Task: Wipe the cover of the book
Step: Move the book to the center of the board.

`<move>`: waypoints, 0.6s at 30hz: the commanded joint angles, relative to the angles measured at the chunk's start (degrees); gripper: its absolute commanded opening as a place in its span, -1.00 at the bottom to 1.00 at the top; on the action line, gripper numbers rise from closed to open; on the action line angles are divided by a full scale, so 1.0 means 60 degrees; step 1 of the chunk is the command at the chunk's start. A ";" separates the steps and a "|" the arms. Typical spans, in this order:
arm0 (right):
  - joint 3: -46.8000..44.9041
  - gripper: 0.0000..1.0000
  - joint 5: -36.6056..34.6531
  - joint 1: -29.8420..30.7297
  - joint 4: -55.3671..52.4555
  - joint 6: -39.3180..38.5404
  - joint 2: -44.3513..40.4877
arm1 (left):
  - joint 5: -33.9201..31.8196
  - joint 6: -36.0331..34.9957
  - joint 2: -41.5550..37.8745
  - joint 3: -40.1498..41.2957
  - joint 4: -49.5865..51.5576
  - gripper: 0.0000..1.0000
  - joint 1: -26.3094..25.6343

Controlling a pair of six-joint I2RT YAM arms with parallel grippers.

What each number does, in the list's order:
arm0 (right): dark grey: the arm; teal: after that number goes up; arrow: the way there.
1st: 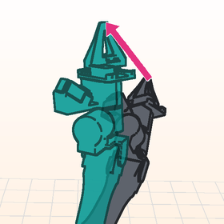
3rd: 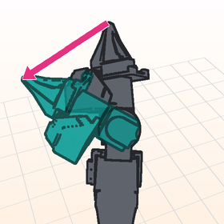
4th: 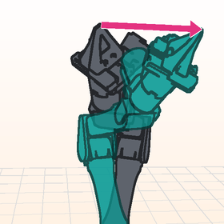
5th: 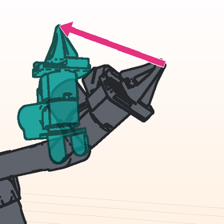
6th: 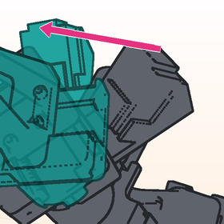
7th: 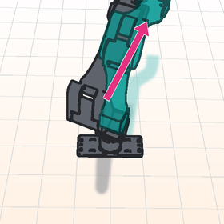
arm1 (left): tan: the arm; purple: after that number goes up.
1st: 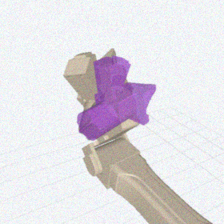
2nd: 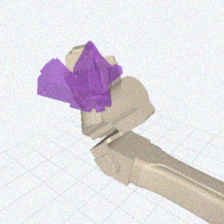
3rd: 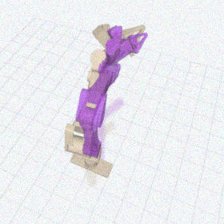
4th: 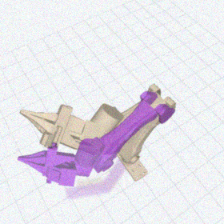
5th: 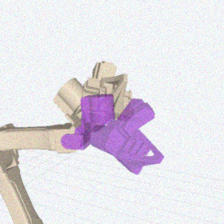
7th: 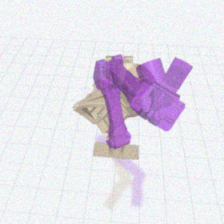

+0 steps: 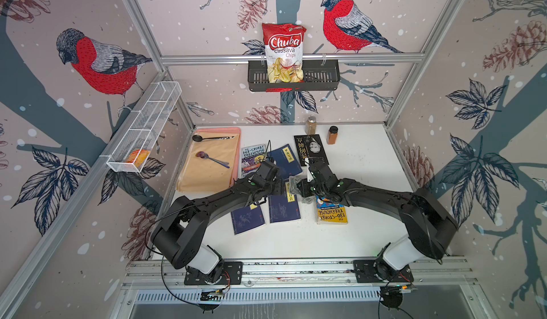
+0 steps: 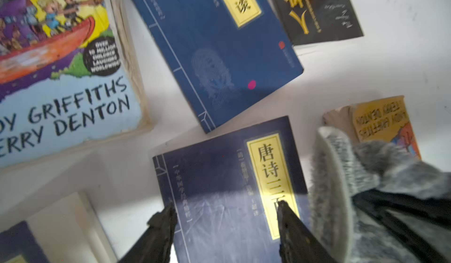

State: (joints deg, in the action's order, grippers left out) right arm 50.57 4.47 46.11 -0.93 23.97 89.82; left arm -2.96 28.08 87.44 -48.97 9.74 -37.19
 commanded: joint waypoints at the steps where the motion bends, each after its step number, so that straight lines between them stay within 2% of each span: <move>1: 0.0138 -0.88 -0.0219 0.0146 -0.0319 -0.0172 -0.0102 | -0.0179 -0.0153 0.0280 0.0132 0.0698 0.28 0.0018; 5: 0.0102 -0.88 -0.0020 0.0442 -0.0541 -0.0245 -0.0102 | -0.0365 0.0032 0.0446 0.0426 0.0839 0.27 -0.0212; 11: -0.0353 -0.87 0.0563 0.0606 -0.0146 0.0071 -0.0098 | 0.0273 0.0114 0.0548 0.0902 0.0333 0.25 -0.0260; 18: -0.0777 -0.87 0.0355 0.0469 -0.0307 0.0469 -0.0220 | 0.1694 0.0140 0.0760 0.1138 -0.0929 0.10 -0.0363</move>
State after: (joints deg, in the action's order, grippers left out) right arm 46.81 6.63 49.30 -3.09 25.17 89.41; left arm 0.56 28.49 91.24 -42.76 5.37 -38.83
